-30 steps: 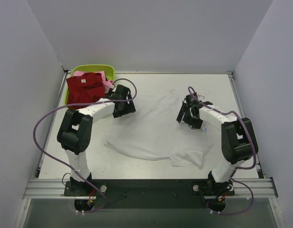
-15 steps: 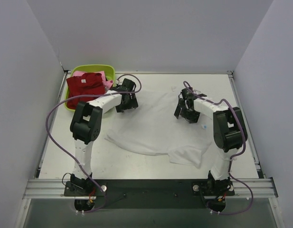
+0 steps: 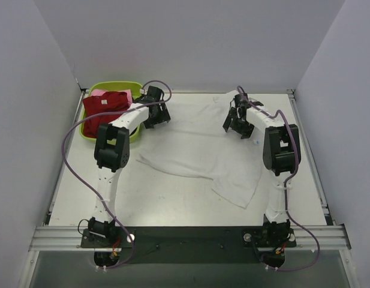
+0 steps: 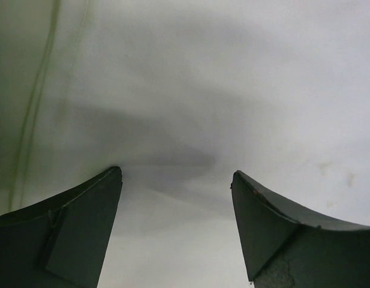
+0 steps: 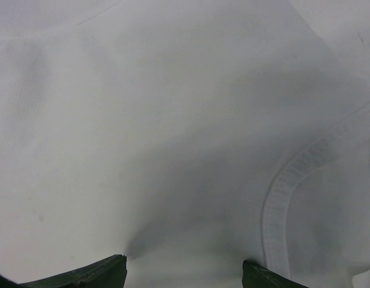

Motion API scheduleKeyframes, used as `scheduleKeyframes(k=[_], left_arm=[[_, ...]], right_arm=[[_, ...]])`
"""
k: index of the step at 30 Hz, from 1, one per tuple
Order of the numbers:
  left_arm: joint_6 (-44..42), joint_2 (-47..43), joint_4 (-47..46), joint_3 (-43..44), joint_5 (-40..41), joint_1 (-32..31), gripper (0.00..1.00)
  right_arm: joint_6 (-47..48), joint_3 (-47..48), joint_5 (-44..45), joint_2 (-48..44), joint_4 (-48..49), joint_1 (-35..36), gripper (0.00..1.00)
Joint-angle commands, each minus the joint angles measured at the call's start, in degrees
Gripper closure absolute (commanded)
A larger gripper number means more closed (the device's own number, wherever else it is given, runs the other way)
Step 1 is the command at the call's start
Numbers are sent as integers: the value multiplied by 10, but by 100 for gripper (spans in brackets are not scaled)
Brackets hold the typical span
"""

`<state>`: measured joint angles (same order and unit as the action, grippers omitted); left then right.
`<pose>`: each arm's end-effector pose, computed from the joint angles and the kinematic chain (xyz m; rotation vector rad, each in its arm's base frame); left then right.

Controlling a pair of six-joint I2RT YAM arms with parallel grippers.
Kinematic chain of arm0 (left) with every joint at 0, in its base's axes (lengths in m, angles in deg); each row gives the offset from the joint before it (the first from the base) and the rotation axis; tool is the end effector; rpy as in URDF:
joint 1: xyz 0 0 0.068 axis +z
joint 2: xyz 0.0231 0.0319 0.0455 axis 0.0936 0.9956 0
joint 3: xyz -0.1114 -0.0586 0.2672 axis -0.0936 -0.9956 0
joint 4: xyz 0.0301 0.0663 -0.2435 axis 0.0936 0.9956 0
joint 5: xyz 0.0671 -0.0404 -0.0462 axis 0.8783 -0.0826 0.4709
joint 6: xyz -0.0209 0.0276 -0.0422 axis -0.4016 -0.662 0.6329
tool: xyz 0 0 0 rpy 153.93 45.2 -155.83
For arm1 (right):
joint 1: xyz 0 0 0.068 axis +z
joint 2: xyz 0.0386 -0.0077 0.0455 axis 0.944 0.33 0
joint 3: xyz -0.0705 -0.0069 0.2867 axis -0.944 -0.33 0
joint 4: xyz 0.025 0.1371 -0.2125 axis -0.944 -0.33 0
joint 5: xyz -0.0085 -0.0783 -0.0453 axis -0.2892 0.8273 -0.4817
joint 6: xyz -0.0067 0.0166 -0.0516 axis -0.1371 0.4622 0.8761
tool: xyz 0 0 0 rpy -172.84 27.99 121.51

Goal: Fold and stack the t-shirts

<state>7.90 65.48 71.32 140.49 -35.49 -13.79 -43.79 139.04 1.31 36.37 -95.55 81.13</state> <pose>0.4918 -0.1650 0.1866 -0.4515 2.5385 -0.1722 0.4677 0.0842 0.1931 0.5144 2.4788 0.2493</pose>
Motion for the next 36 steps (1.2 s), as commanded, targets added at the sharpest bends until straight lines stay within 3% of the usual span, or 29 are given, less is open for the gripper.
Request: scheduleKeyframes(k=[1, 6, 9, 15, 21, 29, 34, 36], left_arm=[[-2, 66, 41, 55, -24, 36, 16], [-3, 84, 17, 86, -50, 45, 16], [-8, 46, -40, 39, -87, 41, 15], [-27, -99, -53, -21, -90, 24, 11], [-70, -189, -46, -112, 7, 28, 7], [-101, -121, -3, -32, 8, 48, 6], [-99, -97, -25, -5, -53, 46, 6], [-98, -74, -16, 43, -72, 41, 6]], right_arm=[[9, 79, -10, 53, -61, -25, 24], [24, 158, -44, 100, -82, -40, 23], [42, 158, -33, 71, -68, -35, 23], [84, 54, 45, -89, 7, 2, 20], [94, -18, 55, -214, 18, 58, 19], [87, -112, 69, -309, 31, 105, 18], [88, -131, 72, -342, 37, 112, 18], [89, -134, 76, -346, 37, 115, 18]])
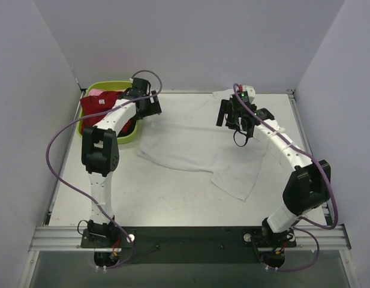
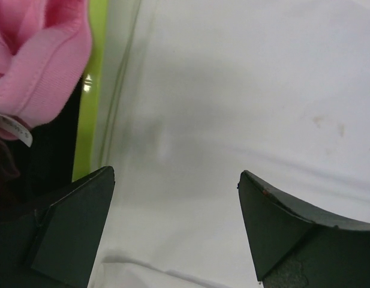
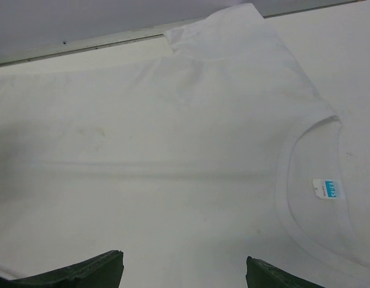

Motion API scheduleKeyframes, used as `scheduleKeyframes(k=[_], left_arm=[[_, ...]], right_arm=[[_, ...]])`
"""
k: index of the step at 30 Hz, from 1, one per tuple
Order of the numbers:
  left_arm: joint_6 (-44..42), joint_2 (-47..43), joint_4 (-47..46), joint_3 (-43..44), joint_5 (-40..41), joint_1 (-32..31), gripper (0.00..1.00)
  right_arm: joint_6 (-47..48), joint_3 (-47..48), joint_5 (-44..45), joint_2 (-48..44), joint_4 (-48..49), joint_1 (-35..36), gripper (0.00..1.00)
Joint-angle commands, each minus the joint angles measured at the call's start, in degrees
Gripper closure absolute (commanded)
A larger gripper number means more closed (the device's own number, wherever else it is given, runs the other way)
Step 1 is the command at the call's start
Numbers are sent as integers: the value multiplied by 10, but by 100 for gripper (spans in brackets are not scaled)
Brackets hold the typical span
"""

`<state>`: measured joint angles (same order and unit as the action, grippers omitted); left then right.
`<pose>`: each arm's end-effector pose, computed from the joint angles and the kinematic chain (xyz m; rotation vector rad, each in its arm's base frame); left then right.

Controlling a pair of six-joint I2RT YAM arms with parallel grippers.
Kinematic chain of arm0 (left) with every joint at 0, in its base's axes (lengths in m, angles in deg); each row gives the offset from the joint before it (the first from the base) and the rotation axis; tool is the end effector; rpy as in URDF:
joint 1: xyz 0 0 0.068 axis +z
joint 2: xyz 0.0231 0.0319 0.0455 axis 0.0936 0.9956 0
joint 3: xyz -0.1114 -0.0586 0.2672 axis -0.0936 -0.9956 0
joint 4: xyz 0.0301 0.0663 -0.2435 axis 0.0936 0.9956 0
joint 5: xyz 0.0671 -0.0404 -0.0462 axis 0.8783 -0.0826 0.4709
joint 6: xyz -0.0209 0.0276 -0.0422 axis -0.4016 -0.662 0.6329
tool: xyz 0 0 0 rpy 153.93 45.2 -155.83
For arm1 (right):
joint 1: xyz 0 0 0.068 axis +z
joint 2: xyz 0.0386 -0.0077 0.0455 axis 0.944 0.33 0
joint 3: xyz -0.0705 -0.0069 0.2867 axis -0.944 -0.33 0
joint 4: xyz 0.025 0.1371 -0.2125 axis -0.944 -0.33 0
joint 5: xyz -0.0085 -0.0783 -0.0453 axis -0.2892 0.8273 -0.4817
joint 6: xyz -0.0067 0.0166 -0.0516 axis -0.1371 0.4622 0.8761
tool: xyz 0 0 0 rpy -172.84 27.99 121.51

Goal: Fold and stack the t-shirts

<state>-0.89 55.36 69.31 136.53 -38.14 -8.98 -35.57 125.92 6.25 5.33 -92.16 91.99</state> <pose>0.4806 -0.1189 0.2536 -0.3388 2.4246 -0.2020 0.3440 0.1287 0.3446 0.1438 2.1504 0.3282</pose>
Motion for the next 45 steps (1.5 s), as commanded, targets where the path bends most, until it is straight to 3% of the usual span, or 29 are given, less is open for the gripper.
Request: scheduleKeyframes(k=[1, 6, 10, 29, 37, 45], left_arm=[[-10, 37, 22, 101, -49, -13, 6], [-8, 89, 62, 198, -48, -33, 6], [-5, 110, 79, 217, -37, -31, 6], [-83, 155, 126, 212, -41, 96, 6], [-77, 108, 96, 176, -108, 138, 5], [-49, -15, 119, 111, -109, 65, 6]], right_arm=[[8, -4, 27, -36, 4, 7, 18], [9, -6, 26, -25, 5, 10, 18], [7, -7, 24, -15, 5, 12, 18], [-7, -3, 18, 26, 23, 42, 18], [-1, -17, 34, 18, 24, 55, 18], [-5, -64, 49, -39, 18, 82, 18]])
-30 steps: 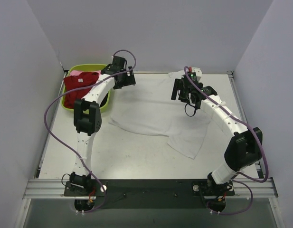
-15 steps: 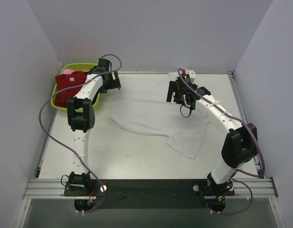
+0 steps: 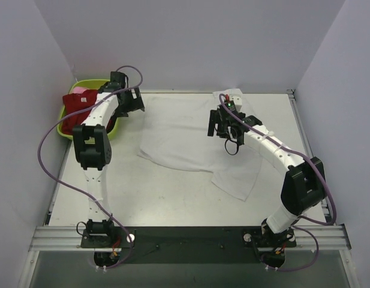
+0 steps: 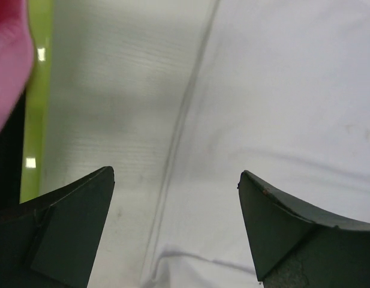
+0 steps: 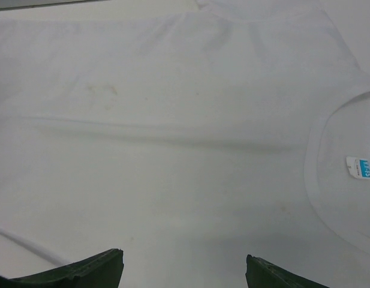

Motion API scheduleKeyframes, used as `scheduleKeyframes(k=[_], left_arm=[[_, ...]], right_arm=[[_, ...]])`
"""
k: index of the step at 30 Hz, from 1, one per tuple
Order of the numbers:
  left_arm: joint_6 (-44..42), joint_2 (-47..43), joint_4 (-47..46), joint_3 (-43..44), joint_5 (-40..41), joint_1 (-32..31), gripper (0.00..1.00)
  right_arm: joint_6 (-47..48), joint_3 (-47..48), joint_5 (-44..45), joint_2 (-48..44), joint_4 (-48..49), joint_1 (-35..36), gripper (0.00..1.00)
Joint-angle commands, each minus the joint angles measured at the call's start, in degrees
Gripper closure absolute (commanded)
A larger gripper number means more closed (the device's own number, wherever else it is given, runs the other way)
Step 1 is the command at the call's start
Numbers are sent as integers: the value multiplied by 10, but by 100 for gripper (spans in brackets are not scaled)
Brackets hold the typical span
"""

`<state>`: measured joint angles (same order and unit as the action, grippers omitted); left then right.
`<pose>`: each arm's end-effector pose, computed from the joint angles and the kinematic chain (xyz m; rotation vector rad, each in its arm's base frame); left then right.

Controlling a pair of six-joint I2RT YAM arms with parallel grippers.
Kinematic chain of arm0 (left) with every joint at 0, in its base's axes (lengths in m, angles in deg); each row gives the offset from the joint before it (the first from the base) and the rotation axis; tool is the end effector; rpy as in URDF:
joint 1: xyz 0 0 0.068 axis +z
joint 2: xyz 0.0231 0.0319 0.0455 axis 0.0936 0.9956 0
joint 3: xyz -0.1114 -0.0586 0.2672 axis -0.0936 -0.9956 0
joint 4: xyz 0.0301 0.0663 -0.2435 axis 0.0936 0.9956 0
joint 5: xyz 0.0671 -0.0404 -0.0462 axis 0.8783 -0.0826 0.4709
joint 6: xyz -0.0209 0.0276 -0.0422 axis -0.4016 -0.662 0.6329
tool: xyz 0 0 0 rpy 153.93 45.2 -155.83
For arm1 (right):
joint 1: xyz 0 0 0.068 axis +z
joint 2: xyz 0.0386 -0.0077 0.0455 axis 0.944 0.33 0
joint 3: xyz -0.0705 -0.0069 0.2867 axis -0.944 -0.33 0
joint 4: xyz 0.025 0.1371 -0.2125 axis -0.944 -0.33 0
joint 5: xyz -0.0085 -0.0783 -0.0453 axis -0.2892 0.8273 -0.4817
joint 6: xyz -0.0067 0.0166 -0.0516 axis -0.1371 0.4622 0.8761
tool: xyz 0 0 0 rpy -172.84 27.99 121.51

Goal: Fold and stack the t-shirts

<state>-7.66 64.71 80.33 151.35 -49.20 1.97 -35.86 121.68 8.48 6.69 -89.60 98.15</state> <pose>0.5223 -0.0342 0.2413 -0.3637 2.5337 -0.2796 0.3311 0.1648 0.3157 0.0514 2.2041 0.3288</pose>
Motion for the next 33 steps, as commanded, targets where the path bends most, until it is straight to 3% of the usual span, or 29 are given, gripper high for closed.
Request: scheduleKeyframes(k=[1, 9, 16, 26, 33], left_arm=[[23, -141, 7, -60, 6, -51, 6], [73, -305, -42, -334, 72, -104, 6], [115, -423, -71, -490, 135, -138, 6], [163, -441, -128, -570, 158, -152, 7], [181, -396, -154, -557, 177, -151, 17]], right_arm=[[-3, -29, 31, -60, -13, 25, 18], [-1, -137, 60, -151, -28, 54, 18], [-13, -197, 70, -227, -35, 77, 18], [-30, -212, 98, -247, -50, 119, 18], [-34, -225, 105, -243, -46, 125, 18]])
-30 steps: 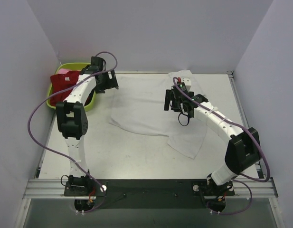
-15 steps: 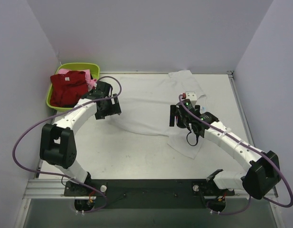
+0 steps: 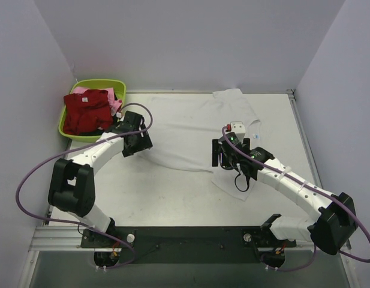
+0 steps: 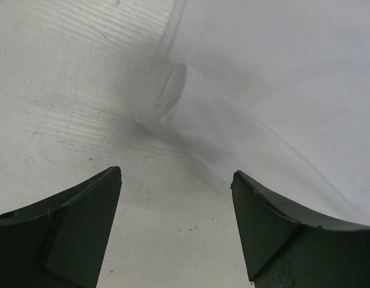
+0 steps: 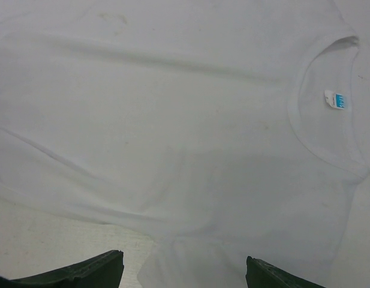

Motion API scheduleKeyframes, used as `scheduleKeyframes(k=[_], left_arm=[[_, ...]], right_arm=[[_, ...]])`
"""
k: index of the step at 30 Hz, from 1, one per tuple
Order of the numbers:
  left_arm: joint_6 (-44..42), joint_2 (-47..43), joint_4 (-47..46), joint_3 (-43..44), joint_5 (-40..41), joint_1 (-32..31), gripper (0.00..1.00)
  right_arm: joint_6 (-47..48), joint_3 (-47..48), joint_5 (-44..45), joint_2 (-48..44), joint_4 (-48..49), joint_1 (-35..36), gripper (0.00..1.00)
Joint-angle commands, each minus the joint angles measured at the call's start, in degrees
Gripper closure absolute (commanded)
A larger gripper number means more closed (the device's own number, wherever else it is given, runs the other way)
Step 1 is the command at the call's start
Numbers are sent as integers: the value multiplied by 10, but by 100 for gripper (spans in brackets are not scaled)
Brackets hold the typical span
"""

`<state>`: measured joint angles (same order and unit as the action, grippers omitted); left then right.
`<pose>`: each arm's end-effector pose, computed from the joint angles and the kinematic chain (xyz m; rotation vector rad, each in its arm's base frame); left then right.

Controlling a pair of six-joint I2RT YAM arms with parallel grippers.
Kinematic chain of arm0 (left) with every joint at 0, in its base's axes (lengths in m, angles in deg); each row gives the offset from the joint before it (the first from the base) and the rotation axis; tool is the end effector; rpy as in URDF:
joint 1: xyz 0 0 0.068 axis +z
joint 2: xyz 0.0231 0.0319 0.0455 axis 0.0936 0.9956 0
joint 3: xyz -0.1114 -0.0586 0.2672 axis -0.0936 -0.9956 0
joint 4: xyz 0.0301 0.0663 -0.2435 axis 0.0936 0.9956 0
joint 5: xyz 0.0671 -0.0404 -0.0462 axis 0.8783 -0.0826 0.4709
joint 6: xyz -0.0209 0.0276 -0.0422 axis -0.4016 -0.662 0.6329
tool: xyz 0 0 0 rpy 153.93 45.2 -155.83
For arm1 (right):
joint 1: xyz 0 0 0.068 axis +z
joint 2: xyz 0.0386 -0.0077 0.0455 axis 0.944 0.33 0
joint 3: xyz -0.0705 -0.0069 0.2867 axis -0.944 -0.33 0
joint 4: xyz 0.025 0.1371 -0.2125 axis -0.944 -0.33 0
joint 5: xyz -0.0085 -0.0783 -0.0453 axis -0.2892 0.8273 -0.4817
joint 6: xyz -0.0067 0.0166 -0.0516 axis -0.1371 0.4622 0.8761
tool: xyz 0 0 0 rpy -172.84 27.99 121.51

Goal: Fold and stack the t-shirts

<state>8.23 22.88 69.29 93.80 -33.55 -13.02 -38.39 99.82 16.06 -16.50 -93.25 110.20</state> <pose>0.3050 -0.0942 0.2480 -0.4872 2.5515 -0.1081 0.2017 0.1520 0.3020 -0.0653 2.2178 0.3124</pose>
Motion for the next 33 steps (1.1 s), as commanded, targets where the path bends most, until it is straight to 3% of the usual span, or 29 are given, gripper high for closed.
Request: scheduleKeyframes(k=[1, 4, 5, 9, 28, 33], left_arm=[[24, 27, -46, 19, 20, -2, 18], [35, 41, -58, 21, 21, -2, 25], [37, 45, -63, 21, 20, -2, 34], [43, 65, -73, 21, 17, -2, 53], [56, 95, -93, 57, 47, 5, 57], [55, 104, -88, 74, 55, 4, 68]], right_arm=[[-9, -7, 31, -10, -10, 4, 18], [-4, -8, 34, -6, -9, 5, 18], [-4, -8, 35, -5, -9, 5, 18], [-2, -7, 39, 4, -5, 5, 18], [1, -13, 29, 36, 16, 6, 18], [1, -14, 27, 40, 21, 7, 18]])
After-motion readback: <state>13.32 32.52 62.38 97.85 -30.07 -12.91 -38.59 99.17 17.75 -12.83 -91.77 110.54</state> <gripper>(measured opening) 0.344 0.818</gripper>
